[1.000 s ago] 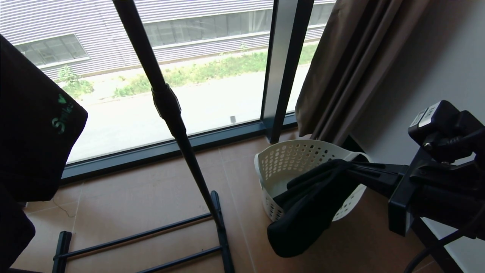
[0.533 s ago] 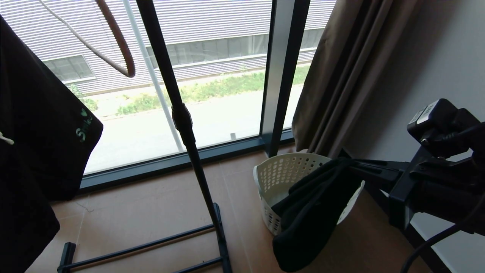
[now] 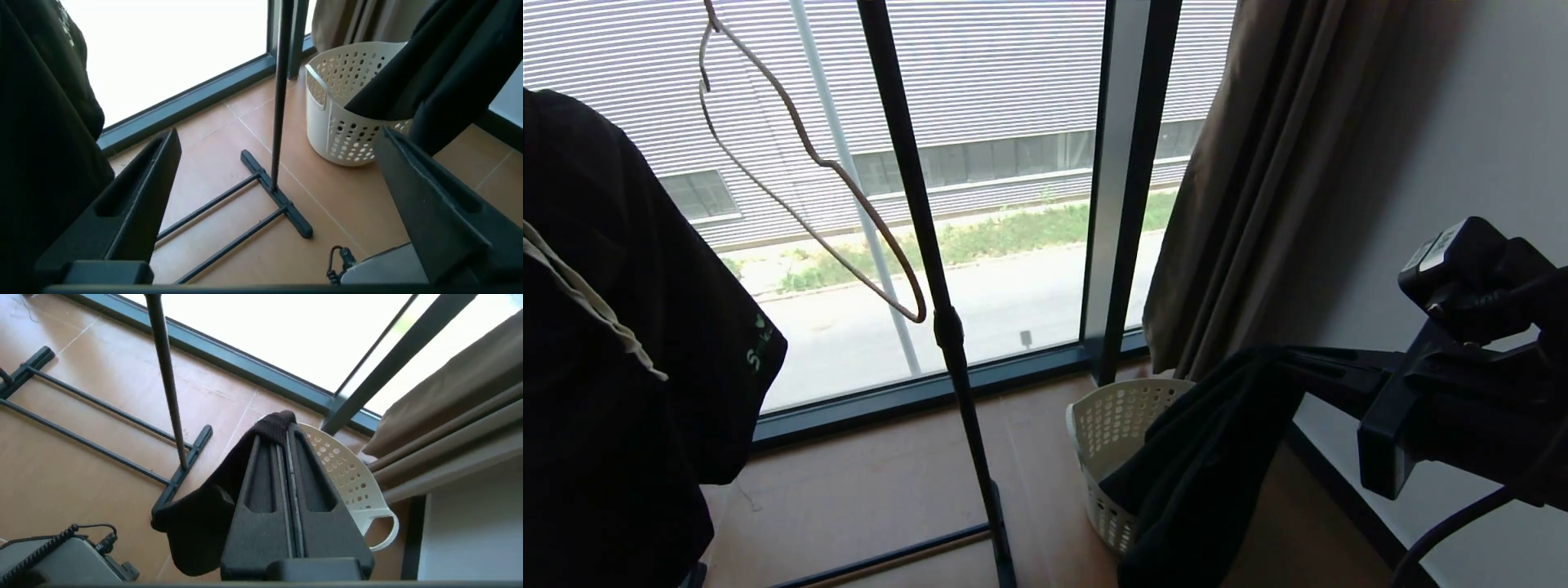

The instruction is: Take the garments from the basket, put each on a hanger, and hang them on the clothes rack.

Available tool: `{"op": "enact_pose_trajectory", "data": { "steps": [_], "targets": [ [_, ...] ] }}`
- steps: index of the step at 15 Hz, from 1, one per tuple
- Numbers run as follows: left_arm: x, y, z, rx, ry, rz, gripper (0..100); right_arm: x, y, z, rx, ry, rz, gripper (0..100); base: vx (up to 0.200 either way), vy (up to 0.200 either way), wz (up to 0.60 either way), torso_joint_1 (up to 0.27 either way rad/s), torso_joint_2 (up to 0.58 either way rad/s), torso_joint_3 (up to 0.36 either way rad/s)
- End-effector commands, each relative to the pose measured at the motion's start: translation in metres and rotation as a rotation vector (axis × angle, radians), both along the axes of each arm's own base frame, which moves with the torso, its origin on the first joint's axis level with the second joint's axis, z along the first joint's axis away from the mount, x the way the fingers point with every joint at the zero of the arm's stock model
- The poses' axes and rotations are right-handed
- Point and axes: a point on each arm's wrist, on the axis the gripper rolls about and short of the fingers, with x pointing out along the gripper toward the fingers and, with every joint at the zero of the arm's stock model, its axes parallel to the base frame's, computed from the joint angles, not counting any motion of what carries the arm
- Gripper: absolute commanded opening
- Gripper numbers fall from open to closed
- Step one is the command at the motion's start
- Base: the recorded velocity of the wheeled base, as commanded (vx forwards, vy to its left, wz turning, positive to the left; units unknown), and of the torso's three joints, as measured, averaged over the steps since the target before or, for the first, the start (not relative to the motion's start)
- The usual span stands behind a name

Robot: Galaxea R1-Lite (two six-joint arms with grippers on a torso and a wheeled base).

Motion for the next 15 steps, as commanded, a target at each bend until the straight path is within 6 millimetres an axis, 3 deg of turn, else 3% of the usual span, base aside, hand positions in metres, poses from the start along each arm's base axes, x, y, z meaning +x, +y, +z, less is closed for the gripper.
{"op": "enact_pose_trajectory", "data": {
  "steps": [1,15],
  "targets": [
    [0.0001,0.0000,0.0000,0.001,0.002,0.000,100,0.0004,0.0004,-0.0004,-0.001,0.001,0.001,0,0.000,0.000,0.00,0.110,-0.47,-0.159],
    [0.0001,0.0000,0.0000,0.002,0.001,0.000,100,0.0000,0.0002,-0.0026,-0.020,-0.001,0.007,0,0.000,0.000,0.00,0.174,-0.52,-0.168]
  ]
}}
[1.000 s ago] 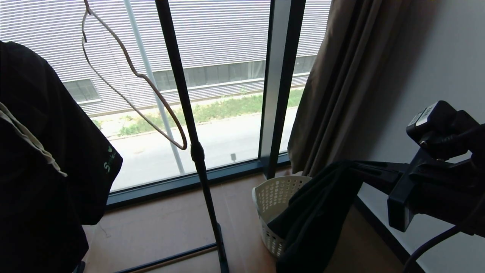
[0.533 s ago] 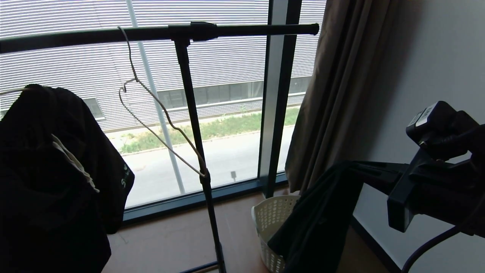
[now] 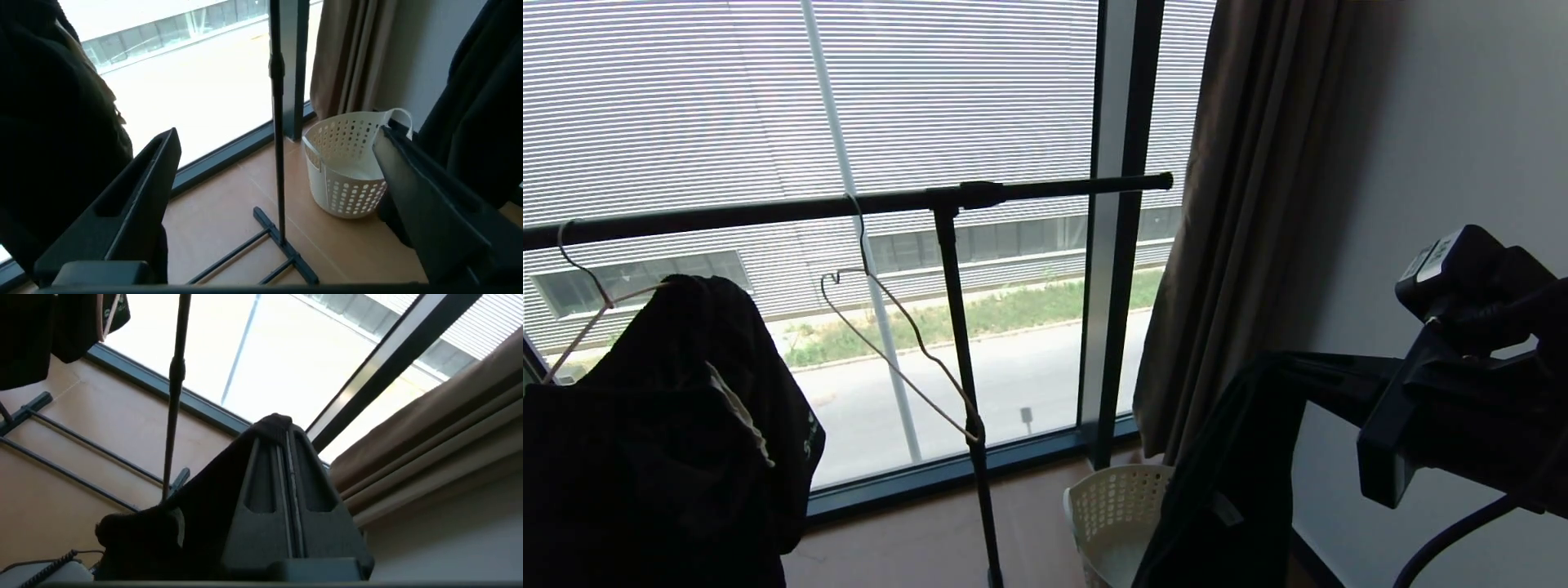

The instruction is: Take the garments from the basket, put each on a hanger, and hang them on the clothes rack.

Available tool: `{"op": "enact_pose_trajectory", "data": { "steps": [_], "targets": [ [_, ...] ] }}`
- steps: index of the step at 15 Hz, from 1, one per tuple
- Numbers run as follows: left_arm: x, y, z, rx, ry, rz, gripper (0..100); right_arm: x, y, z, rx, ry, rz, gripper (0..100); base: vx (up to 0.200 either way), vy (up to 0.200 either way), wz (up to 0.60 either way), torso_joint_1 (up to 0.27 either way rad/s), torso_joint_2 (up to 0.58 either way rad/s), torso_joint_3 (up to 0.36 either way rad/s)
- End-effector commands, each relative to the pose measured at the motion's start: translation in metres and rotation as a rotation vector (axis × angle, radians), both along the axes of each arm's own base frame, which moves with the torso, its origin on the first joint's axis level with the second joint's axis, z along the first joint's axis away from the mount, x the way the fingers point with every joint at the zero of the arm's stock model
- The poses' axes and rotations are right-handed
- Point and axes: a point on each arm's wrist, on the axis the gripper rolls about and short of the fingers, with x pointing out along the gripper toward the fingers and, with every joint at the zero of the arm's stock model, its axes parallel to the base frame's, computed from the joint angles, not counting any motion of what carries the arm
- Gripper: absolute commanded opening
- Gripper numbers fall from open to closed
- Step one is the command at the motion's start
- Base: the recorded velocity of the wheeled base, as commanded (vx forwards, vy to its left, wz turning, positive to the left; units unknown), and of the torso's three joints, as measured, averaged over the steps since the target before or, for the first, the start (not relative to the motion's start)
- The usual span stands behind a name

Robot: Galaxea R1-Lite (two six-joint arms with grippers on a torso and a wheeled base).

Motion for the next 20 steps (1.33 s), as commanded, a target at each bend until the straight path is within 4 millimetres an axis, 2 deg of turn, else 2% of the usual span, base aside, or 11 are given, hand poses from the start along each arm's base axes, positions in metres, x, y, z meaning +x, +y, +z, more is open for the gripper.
{"op": "enact_pose_trajectory", "data": {
  "steps": [1,6,9,12,18,20],
  "targets": [
    [0.0001,0.0000,0.0000,0.001,0.002,0.000,100,0.0000,0.0001,-0.0013,-0.004,0.002,0.000,0,0.000,0.000,0.00,0.232,-0.58,-0.320],
    [0.0001,0.0000,0.0000,0.001,0.002,0.000,100,-0.0002,0.0004,-0.0013,-0.004,0.003,0.003,0,0.000,0.000,0.00,0.214,-0.53,-0.309],
    [0.0001,0.0000,0.0000,0.001,0.002,0.000,100,-0.0036,-0.0029,-0.0078,-0.082,-0.027,0.029,0,0.000,0.000,0.00,0.034,-0.08,-0.039],
    [0.0002,0.0000,0.0000,0.001,0.002,0.002,100,-0.0026,-0.0020,-0.0051,-0.064,-0.050,0.028,0,0.000,0.000,0.00,0.000,0.00,0.000],
    [0.0001,-0.0001,0.0000,0.006,0.000,-0.002,100,0.0018,-0.0057,-0.0034,-0.034,-0.069,-0.003,0,0.000,0.000,0.60,0.005,0.00,0.003],
    [0.0001,-0.0001,0.0000,0.006,0.000,-0.002,100,0.0018,-0.0057,-0.0034,-0.034,-0.069,-0.001,0,0.000,0.000,0.00,0.000,0.00,0.000]
  ]
}}
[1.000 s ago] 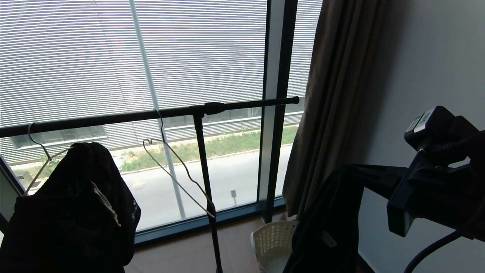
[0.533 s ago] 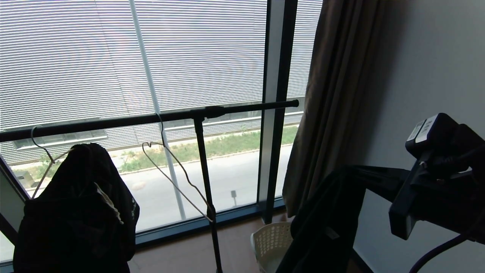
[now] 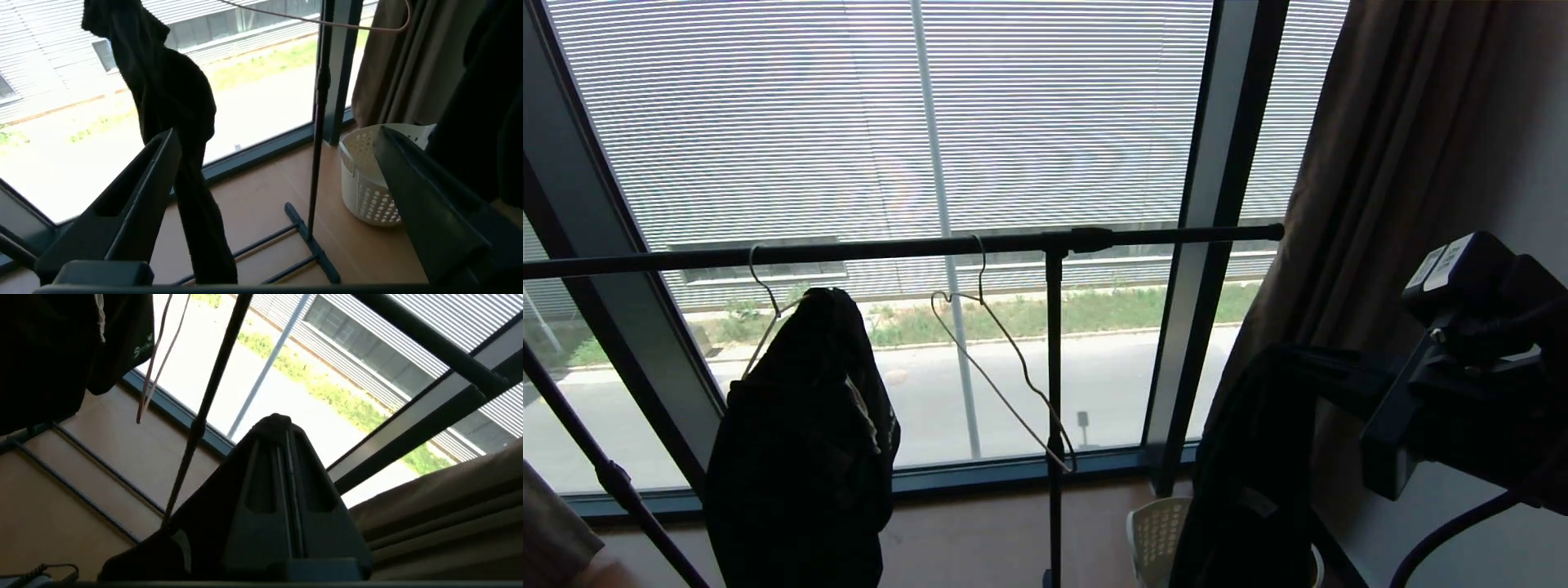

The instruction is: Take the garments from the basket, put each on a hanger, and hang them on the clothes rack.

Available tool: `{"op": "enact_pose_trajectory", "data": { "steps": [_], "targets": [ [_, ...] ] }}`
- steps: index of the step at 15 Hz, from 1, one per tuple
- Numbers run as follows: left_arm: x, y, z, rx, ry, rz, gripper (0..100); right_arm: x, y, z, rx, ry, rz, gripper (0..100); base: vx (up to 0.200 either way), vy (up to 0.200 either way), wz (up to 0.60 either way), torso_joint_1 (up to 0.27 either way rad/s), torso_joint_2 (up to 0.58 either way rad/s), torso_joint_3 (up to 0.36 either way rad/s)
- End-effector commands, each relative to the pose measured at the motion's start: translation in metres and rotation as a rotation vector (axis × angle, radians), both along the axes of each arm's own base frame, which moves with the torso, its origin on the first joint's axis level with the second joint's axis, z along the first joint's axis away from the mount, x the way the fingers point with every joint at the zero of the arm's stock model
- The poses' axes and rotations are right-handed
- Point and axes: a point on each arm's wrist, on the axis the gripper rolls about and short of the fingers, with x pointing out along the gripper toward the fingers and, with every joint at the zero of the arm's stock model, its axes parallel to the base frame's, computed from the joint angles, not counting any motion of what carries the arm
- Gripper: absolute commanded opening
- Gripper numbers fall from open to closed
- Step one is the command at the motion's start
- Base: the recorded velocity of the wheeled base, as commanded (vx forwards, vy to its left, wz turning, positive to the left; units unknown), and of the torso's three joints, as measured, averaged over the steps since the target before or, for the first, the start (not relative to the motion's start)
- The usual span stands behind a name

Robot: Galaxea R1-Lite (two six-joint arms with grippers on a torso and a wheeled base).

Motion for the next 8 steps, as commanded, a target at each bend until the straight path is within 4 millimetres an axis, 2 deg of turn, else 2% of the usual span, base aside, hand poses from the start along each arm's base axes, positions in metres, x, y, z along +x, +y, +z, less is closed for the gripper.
{"op": "enact_pose_trajectory", "data": {
  "steps": [1,7,8],
  "targets": [
    [0.0001,0.0000,0.0000,0.000,0.002,-0.001,100,0.0000,-0.0001,0.0006,0.000,-0.003,0.000,0,0.000,0.000,0.00,0.000,0.00,0.000],
    [0.0001,0.0000,0.0000,-0.001,0.002,0.001,100,0.0008,-0.0010,0.0011,0.003,-0.003,-0.006,0,-0.200,0.000,0.00,0.004,0.00,-0.001],
    [0.0001,0.0000,0.0000,-0.003,0.003,0.001,100,0.0008,-0.0010,0.0011,0.001,-0.004,-0.006,0,0.000,0.200,0.00,-0.012,-0.02,0.002]
  ]
}}
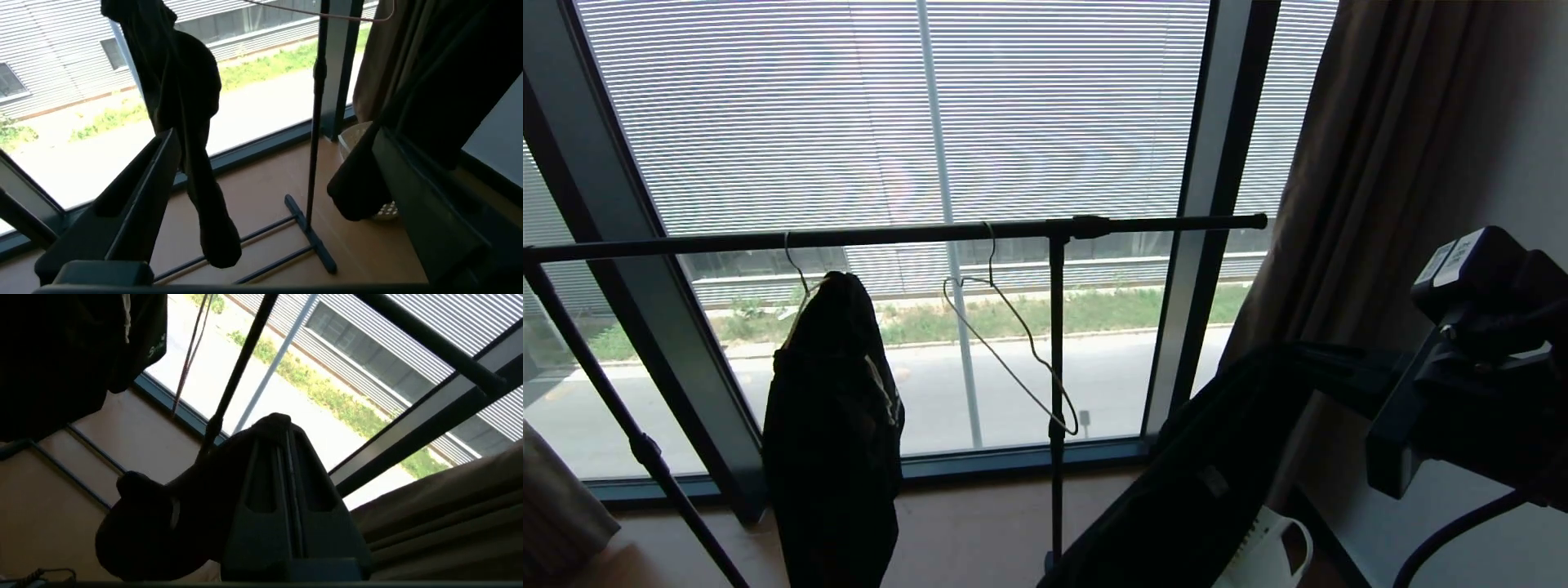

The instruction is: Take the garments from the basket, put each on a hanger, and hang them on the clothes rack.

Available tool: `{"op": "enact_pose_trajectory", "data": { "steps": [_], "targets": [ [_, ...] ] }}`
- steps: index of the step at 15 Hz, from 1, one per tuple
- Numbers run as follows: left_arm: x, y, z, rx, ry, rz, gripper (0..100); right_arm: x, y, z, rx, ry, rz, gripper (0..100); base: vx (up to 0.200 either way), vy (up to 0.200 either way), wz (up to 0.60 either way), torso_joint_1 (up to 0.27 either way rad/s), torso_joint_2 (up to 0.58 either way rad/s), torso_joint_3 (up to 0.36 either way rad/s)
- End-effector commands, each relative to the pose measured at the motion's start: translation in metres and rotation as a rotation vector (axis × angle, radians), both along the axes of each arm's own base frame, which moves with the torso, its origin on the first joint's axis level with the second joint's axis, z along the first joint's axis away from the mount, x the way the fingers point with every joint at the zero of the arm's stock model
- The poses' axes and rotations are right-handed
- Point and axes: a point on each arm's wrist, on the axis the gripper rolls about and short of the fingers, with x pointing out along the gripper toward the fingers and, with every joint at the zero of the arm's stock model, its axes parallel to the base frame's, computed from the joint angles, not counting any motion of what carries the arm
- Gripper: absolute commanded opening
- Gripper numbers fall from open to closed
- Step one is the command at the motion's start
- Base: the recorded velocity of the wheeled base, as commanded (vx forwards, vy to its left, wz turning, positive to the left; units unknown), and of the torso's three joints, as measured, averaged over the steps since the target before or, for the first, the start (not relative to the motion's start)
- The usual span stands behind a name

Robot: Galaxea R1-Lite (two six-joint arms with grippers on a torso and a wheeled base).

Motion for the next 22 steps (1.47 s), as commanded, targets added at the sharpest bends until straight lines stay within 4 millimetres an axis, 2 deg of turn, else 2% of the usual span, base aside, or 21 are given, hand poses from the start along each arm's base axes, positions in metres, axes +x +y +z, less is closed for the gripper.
{"op": "enact_pose_trajectory", "data": {
  "steps": [1,10,13,17,22],
  "targets": [
    [0.0001,0.0000,0.0000,0.000,0.002,0.001,100,0.0004,-0.0001,-0.0006,-0.002,0.001,-0.002,0,0.000,0.200,0.00,-0.007,0.00,-0.002],
    [0.0001,0.0000,0.0000,0.000,0.002,-0.001,100,0.0001,-0.0003,-0.0007,-0.002,0.001,-0.002,0,0.000,0.200,0.00,0.001,0.00,0.002],
    [0.0001,0.0000,0.0000,0.000,0.002,0.001,100,0.0001,-0.0003,-0.0007,-0.002,0.001,-0.002,0,0.000,0.000,0.00,0.000,0.00,0.000],
    [0.0001,0.0000,0.0000,0.000,0.002,0.001,100,0.0001,-0.0003,-0.0007,-0.002,0.001,-0.002,0,-0.200,0.000,0.00,0.012,0.00,-0.001],
    [0.0001,0.0000,0.0000,-0.001,0.002,0.001,100,0.0004,-0.0001,-0.0010,-0.003,0.003,-0.002,0,0.000,0.200,0.00,-0.007,0.00,0.003]
  ]
}}
